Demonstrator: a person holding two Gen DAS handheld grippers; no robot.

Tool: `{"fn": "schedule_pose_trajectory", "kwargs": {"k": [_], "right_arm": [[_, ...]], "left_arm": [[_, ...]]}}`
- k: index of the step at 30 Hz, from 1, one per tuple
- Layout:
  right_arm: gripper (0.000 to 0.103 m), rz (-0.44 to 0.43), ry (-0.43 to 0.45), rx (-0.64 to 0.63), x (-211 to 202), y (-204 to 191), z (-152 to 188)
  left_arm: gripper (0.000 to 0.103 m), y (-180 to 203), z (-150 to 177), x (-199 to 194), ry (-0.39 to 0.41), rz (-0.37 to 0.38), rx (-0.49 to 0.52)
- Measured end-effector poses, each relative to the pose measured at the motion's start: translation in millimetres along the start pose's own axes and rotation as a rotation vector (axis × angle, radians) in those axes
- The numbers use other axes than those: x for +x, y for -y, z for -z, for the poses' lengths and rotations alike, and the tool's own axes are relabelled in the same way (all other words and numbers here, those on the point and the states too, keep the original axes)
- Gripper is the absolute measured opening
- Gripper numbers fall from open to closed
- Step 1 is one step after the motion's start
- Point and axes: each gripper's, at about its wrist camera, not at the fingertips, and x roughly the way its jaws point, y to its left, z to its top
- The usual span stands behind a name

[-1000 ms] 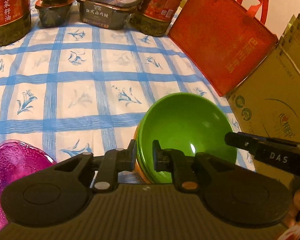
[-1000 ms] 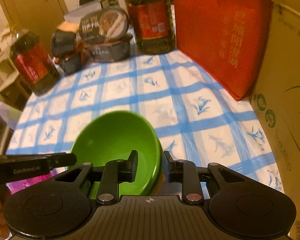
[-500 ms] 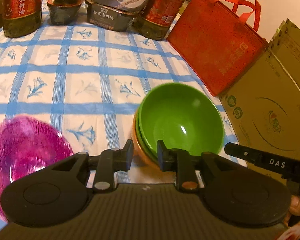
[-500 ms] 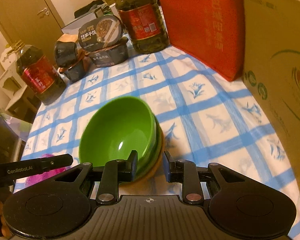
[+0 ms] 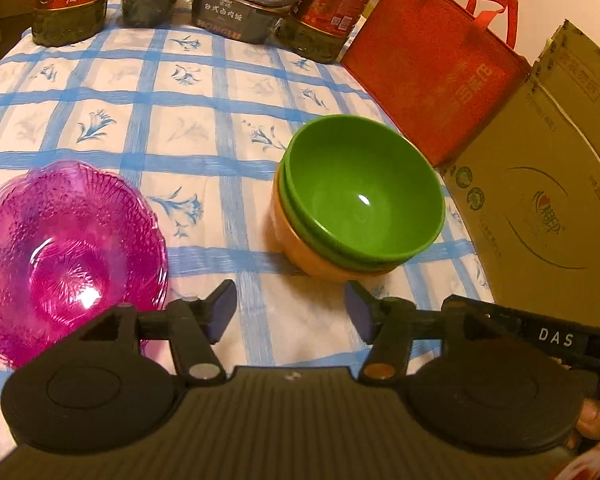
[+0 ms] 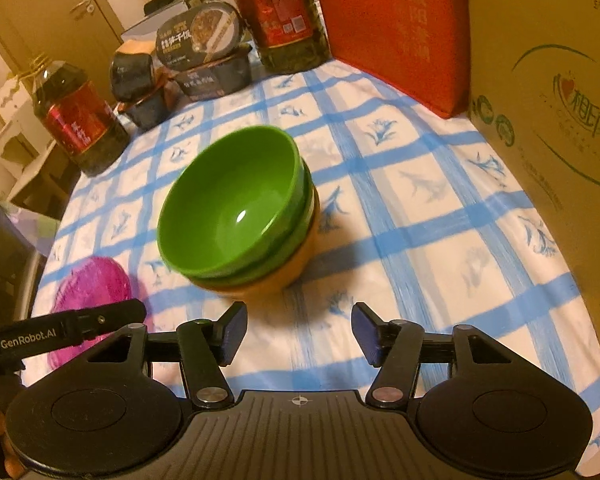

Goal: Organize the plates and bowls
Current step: 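Pull both tools back from the bowl stack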

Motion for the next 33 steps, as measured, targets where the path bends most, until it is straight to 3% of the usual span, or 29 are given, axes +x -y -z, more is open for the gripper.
{"fn": "schedule_pose_trajectory", "kwargs": {"k": [10, 15, 22, 33], "right_arm": [[0.059, 0.017, 0.005, 0.009, -6.3, 5.9, 13.3], [0.071, 0.018, 0.014, 0.006, -8.9, 6.7, 18.3], [0.075, 0.024, 0.067, -0.006, -14.1, 7.9, 23.2], [0.075, 0.001, 0.044, 0.002, -12.5, 7.3, 24.3]], "left_arm": [[0.082, 4.4, 12.3, -12.4, 0.041, -0.052, 0.011], [0.088, 5.2, 21.9, -15.8, 0.05, -0.066, 0.008], [0.088, 8.2, 34.0, -16.5, 0.063, -0.096, 0.033], [0.088, 11.0, 46.2, -21.4, 0.086, -0.176, -0.013]]}}
